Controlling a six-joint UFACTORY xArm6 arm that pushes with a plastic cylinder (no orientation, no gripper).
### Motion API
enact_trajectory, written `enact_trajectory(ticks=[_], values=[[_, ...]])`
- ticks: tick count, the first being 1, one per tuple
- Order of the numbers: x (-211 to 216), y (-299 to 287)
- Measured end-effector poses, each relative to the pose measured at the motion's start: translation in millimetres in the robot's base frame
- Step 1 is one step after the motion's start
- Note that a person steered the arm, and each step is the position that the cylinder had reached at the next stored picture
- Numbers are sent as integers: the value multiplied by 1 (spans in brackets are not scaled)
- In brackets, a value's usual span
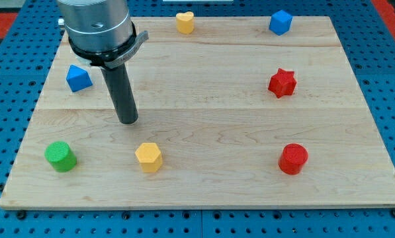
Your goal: Place your hand vertically above the hexagon
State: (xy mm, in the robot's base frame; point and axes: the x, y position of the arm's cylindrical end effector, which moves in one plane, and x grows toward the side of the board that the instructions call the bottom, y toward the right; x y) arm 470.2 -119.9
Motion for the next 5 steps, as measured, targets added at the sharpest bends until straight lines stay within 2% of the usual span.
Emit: enact_trajectory(ticks=[5], values=[[-12,4]])
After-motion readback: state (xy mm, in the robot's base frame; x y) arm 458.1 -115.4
